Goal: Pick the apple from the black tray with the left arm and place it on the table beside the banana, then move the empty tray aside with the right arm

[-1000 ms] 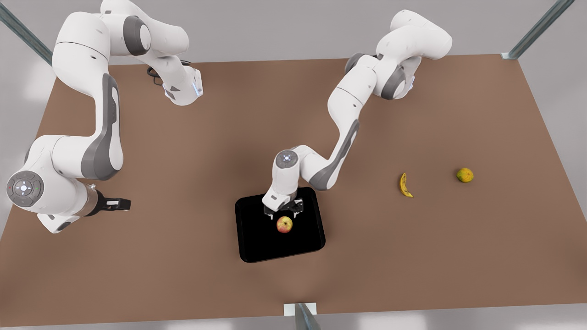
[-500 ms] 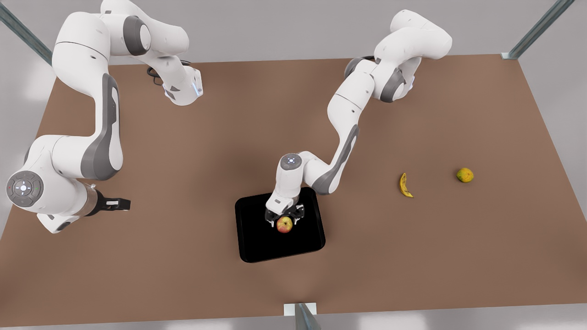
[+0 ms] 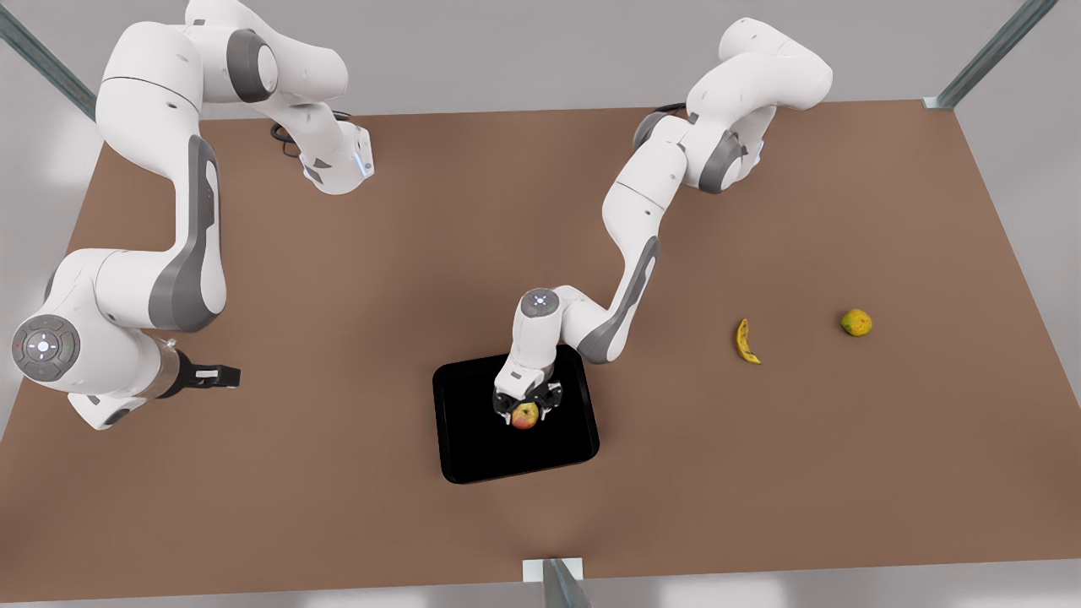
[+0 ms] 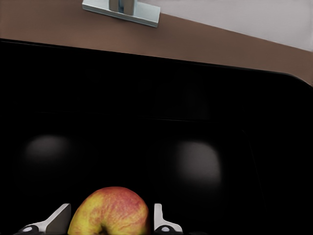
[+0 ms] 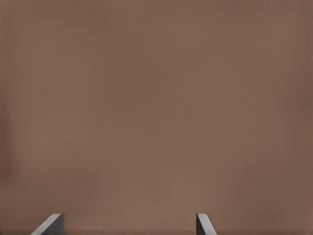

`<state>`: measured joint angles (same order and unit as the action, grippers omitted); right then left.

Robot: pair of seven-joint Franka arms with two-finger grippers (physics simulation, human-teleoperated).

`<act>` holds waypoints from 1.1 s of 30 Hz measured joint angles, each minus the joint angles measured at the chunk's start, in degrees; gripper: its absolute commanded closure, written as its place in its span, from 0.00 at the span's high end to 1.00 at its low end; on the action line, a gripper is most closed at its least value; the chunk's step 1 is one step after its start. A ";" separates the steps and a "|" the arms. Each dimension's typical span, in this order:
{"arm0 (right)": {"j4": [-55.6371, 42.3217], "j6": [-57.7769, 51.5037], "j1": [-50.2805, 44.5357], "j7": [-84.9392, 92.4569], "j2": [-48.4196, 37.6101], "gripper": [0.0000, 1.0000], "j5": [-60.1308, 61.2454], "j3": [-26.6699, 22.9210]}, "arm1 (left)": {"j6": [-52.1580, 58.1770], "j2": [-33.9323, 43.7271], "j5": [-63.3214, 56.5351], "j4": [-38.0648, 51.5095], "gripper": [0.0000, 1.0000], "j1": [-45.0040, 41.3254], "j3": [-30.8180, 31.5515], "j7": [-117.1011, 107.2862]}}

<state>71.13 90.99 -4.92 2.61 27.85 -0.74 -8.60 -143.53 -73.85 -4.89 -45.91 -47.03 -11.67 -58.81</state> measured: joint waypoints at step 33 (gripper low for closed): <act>-3.26 9.37 -14.20 -16.69 14.41 1.00 14.42 7.83 | -8.91 48.24 8.33 -72.83 1.00 18.63 0.05 33.27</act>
<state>67.88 100.36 -19.12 -14.08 42.26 13.68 -0.77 -152.43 -25.61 3.44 -118.74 -28.40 -11.62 -25.54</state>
